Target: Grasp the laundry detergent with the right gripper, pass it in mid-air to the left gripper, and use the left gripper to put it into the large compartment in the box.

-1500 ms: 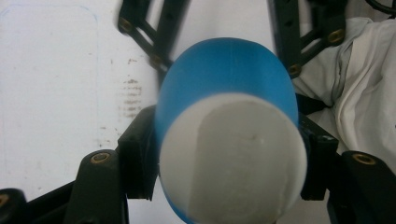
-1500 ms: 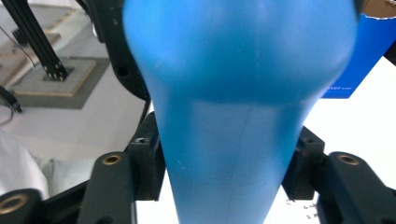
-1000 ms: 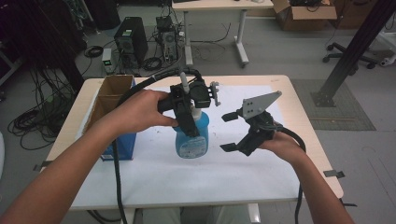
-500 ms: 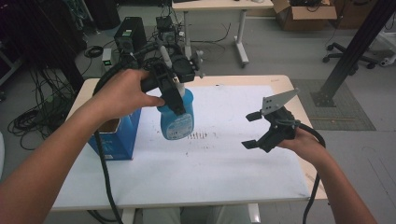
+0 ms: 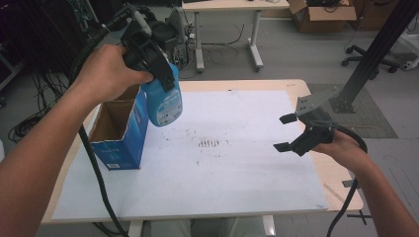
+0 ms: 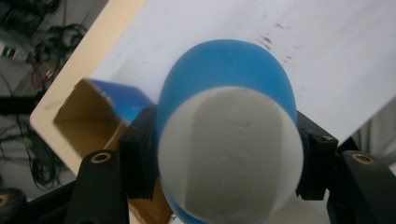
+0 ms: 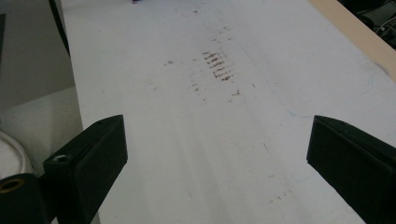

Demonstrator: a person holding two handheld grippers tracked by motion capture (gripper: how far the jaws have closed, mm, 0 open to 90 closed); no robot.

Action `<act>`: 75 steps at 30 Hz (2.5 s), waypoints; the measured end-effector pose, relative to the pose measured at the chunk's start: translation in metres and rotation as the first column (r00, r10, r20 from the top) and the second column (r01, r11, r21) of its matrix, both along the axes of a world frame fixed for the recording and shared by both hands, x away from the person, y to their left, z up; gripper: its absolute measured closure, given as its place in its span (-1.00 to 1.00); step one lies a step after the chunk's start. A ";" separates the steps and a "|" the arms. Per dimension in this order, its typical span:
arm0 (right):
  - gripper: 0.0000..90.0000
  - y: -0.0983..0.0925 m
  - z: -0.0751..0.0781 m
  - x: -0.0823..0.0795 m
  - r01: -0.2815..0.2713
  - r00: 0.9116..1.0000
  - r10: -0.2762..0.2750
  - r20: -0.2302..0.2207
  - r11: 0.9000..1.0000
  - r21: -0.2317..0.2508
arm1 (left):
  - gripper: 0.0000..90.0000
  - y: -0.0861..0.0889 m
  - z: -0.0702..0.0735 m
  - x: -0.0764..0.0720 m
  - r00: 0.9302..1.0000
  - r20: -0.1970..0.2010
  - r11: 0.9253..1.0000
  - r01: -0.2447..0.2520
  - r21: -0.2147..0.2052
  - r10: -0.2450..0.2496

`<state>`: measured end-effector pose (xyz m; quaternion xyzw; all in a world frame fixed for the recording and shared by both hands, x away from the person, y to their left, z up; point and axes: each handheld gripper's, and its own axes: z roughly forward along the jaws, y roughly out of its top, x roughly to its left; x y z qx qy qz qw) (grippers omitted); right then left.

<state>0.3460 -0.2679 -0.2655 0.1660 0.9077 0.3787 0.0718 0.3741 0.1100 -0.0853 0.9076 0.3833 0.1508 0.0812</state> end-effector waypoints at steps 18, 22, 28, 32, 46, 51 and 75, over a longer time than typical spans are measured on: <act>-0.90 -0.020 0.006 0.015 0.052 0.999 -0.053 -0.012 0.995 -0.085 | -0.16 0.068 0.018 0.017 0.894 0.055 0.895 -0.440 -0.069 0.444; -0.90 -0.020 0.005 0.011 0.043 0.999 -0.045 -0.012 0.993 -0.111 | -0.16 0.082 0.014 0.017 0.855 0.073 0.858 -0.508 -0.084 0.513; -0.89 -0.020 0.005 0.005 0.058 0.998 -0.060 -0.017 0.992 -0.115 | -0.16 0.102 0.004 0.015 0.809 0.078 0.812 -0.574 -0.103 0.582; -0.89 -0.020 0.006 0.002 0.052 0.999 -0.054 -0.011 0.990 -0.130 | -0.16 0.113 -0.005 0.014 0.792 0.071 0.794 -0.598 -0.113 0.607; -0.87 -0.020 0.004 0.003 0.057 0.998 -0.059 -0.015 0.990 -0.129 | -0.16 0.127 -0.043 0.021 0.778 0.051 0.778 -0.620 -0.100 0.626; -0.87 -0.020 0.001 0.005 0.057 0.998 -0.061 -0.026 0.989 -0.137 | -0.16 0.128 -0.062 0.025 0.780 0.041 0.780 -0.619 -0.096 0.624; -0.86 -0.020 -0.010 0.008 0.072 0.995 -0.080 -0.051 0.986 -0.150 | -0.15 0.139 -0.148 0.040 0.793 -0.023 0.791 -0.609 -0.062 0.609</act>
